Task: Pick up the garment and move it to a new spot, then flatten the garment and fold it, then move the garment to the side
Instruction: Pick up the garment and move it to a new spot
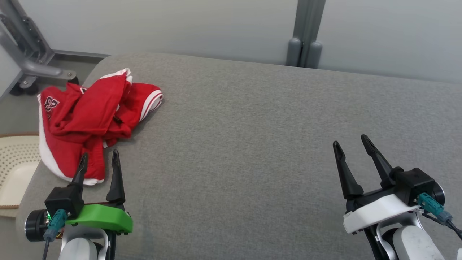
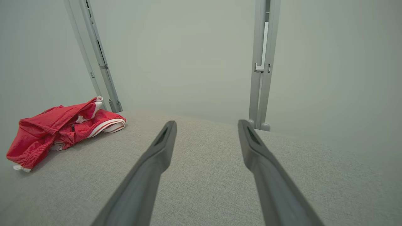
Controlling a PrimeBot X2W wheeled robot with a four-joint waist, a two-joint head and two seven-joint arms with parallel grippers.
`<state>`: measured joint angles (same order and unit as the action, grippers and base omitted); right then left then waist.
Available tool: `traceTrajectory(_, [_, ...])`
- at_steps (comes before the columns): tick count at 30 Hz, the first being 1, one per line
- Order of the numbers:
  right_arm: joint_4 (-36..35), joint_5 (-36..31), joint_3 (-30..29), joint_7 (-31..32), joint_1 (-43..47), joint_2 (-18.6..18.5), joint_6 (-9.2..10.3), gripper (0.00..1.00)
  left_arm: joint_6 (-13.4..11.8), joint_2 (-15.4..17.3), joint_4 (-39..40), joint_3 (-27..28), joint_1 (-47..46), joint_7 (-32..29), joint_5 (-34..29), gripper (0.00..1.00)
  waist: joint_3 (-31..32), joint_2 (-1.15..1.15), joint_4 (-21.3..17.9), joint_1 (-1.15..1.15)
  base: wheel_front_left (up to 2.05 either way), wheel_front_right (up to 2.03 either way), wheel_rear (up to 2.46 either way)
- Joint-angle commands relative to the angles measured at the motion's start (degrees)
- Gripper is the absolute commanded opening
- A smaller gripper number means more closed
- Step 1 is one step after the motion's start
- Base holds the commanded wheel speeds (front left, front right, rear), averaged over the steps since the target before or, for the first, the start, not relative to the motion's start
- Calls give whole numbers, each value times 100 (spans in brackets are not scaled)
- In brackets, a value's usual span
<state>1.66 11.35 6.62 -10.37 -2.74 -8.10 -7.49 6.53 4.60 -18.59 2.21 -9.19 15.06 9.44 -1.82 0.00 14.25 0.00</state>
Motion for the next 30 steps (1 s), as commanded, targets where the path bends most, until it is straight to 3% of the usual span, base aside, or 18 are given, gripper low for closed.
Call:
traceTrajectory(1, [-46, -22, 18, 14, -64, -36, -1, 100, -34, 21, 39, 67, 1, 17, -21, 100, -96, 0, 535, 0, 0, 0, 0])
traceTrajectory(9, [-163, -9, 126, 118, -132, -106, -1, 100, -74, -45, 125, 283, 114, 11, 42, 100, -215, 0, 997, 0, 0, 0, 0])
traceTrajectory(19, [-405, -24, 141, 305, -296, -254, -1, 100, -27, -112, 47, 389, -186, 10, 139, 100, -610, 0, 1037, 0, 0, 0, 0])
traceTrajectory(25, [-767, -29, 97, 569, -603, -537, -1, 100, 1, -128, -862, 350, -1093, -3, 442, 100, -1332, 0, 884, 0, 0, 0, 0])
traceTrajectory(30, [-1011, 15, 80, 751, -828, -760, -1, 100, 42, 23, -2113, 333, -2007, -210, 677, 100, -1885, 0, 701, 0, 0, 0, 0])
